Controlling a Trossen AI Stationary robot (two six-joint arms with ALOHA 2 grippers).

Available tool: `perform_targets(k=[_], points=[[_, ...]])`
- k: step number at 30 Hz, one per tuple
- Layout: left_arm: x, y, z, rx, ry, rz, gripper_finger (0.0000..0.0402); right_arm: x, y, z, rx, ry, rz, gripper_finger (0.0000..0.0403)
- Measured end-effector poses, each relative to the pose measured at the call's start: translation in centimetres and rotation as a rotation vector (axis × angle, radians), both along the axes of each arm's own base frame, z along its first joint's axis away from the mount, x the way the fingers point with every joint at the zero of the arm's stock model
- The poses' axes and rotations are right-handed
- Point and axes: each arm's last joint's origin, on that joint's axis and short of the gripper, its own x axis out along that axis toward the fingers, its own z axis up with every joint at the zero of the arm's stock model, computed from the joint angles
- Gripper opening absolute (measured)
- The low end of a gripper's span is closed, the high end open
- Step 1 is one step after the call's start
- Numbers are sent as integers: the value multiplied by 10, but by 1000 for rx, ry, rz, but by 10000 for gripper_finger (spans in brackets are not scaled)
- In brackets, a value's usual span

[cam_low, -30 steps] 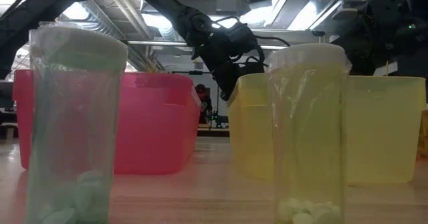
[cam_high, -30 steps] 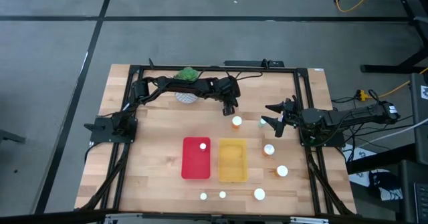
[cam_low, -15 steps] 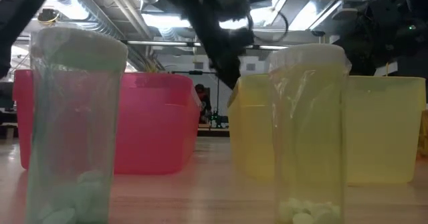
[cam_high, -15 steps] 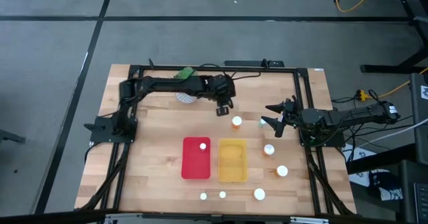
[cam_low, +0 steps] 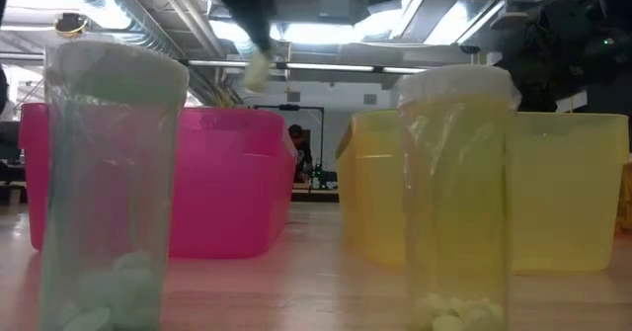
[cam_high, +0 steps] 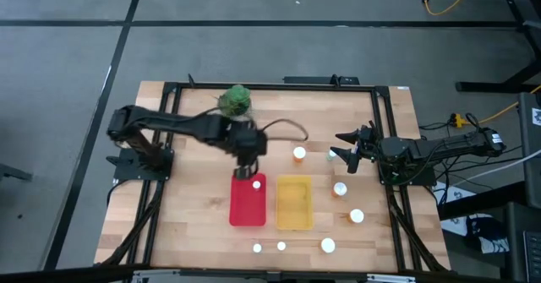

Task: Pick and place medicine bottles into bin by pill shape (circle, oval)
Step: Put the yellow tablet bottle into the red bin

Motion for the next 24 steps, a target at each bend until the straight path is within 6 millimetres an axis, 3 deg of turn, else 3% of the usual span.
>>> perform_targets(k=[7,16,24], points=[[-31,-33,-31,-23,-172,47,93,0,0,0,-8,1,2,307],[-42,-53,-103,-93,-209,59,95,0,0,0,-9,2,2,307],[-54,-63,-125,-113,-231,112,95,0,0,0,-11,5,0,307]])
